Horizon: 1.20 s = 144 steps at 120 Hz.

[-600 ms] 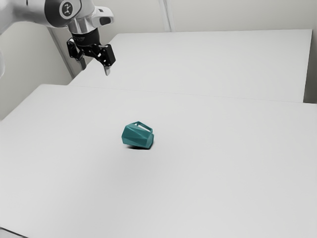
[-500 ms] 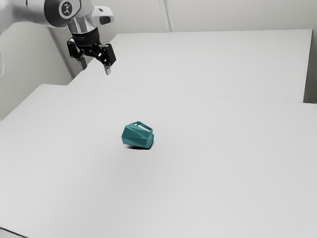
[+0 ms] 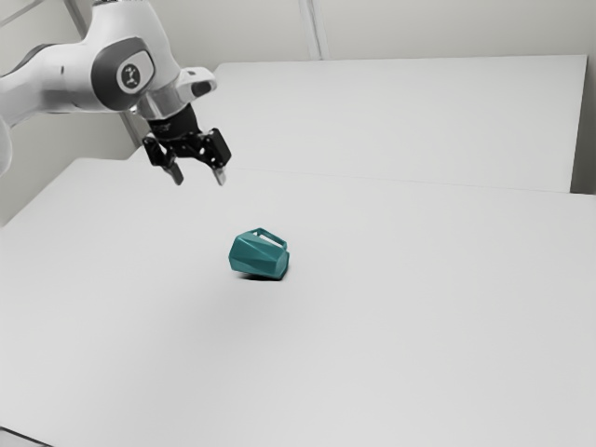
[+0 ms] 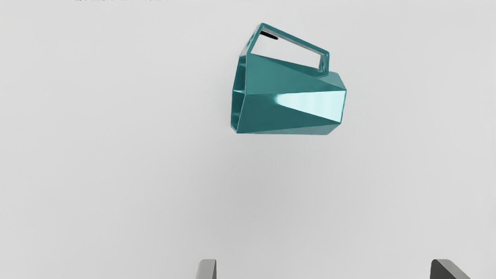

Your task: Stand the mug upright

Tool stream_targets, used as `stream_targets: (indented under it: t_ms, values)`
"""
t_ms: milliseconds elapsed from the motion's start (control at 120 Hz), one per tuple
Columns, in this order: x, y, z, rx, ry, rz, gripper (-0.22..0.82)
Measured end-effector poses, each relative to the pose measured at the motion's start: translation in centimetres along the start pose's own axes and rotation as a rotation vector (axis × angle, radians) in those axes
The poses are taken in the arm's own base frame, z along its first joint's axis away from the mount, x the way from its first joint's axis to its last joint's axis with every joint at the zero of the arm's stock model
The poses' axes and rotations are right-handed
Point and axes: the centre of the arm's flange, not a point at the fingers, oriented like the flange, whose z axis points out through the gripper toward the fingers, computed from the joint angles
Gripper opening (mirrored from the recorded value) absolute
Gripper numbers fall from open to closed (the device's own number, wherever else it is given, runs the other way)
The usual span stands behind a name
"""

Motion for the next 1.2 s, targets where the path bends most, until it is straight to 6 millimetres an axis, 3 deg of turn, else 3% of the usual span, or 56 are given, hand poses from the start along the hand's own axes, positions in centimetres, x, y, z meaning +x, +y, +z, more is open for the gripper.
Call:
stream_targets:
  t_ms: [167, 367, 483, 658, 842, 950, 1200]
  values:
    - [1.9, -2.3, 2.9, -0.067, 0.018, -0.054, 0.6]
    - [0.4, -12.2, 6.8, -0.192, 0.021, -0.23, 0.6]
    - [-0.1, -15.9, 7.9, -0.276, 0.048, -0.282, 0.6]
    - [0.4, -17.1, 10.0, -0.405, 0.061, -0.277, 0.6]
    - [0.4, -20.3, 12.0, -0.493, 0.046, -0.271, 0.6]
    - [1.4, -21.7, 12.5, -0.521, 0.033, -0.24, 0.6]
    - [4.4, -21.7, 15.0, -0.594, -0.023, -0.135, 0.6]
